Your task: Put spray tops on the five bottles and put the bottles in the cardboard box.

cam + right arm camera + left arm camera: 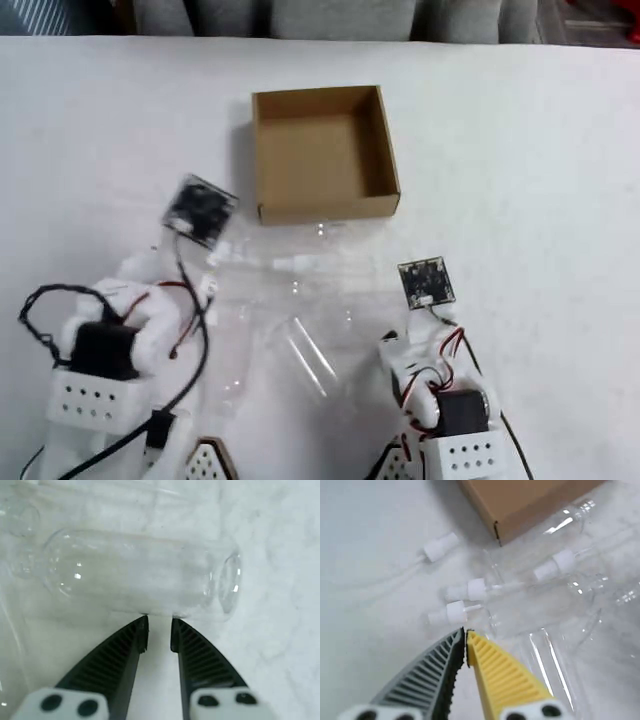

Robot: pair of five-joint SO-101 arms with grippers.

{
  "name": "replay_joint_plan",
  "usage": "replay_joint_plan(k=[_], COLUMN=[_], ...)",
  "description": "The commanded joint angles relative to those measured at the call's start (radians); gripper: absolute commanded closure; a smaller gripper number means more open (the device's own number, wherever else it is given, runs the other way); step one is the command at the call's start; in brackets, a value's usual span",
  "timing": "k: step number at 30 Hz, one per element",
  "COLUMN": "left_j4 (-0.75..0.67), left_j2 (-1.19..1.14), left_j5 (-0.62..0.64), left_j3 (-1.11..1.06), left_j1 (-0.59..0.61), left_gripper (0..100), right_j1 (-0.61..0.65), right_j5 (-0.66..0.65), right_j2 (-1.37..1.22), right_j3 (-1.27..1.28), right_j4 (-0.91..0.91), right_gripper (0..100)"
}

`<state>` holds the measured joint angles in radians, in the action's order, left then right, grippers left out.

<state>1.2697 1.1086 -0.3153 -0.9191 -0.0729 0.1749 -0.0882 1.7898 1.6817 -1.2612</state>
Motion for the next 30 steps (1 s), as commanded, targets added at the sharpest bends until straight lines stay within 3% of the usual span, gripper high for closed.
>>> replay_joint_plan(k=[1,7,12,18,30], left_j4=[0.005,0.035,0.009,-0.038,-0.038], left_j2=[-0.042,-0.091,-0.186,-0.369,-0.704], left_j5=[-0.176,-0.430,-0.597,-0.666,-0.678], left_j3=[0.055,0.040,0.025,0.120,0.362], left_j1=[-0.133,-0.229,-0.302,-0.308,-0.309], left_gripper=[98,97,86,81,81], right_j1=[-0.120,-0.383,-0.549,-0.562,-0.527], right_j5=[0.003,0.002,0.002,-0.169,-0.164], right_j2=[0.008,0.008,0.008,0.008,0.008], right_j3=[0.009,-0.023,-0.021,0.008,0.008], right_j4=[-0.002,0.065,0.140,0.163,0.162], right_gripper=[94.0,93.9,93.9,94.2,94.2])
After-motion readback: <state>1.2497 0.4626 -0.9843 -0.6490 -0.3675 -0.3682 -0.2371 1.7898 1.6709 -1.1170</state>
